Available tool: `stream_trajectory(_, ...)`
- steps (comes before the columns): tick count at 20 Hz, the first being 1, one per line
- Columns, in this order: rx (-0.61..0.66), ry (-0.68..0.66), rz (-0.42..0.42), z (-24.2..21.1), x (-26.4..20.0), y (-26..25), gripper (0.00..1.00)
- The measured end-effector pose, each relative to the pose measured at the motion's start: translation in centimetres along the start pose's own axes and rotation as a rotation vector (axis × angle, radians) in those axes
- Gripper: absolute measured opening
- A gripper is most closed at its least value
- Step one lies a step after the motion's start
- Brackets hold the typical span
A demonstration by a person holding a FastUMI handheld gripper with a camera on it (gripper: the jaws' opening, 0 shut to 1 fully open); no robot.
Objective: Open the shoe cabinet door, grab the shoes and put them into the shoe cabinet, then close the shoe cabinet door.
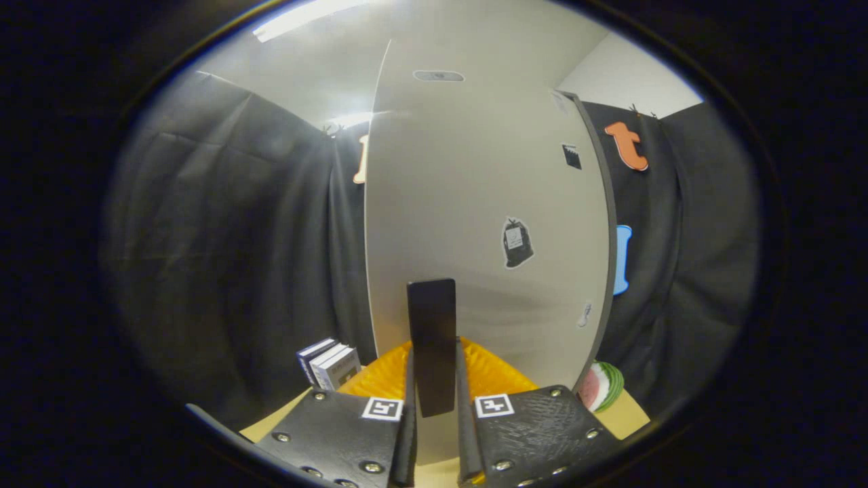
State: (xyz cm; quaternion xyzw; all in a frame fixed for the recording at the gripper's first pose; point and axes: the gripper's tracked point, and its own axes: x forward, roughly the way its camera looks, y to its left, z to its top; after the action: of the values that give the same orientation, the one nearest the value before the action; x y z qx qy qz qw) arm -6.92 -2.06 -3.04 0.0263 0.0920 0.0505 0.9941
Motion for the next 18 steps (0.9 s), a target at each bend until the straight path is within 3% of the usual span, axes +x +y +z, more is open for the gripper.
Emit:
stream_trajectory(7,-0.033,0.011,-0.023,0.2,-8.9,-6.6,0.24)
stream_trajectory(18,-0.021,-0.022,-0.142,3.0,-15.1,-17.9,0.23)
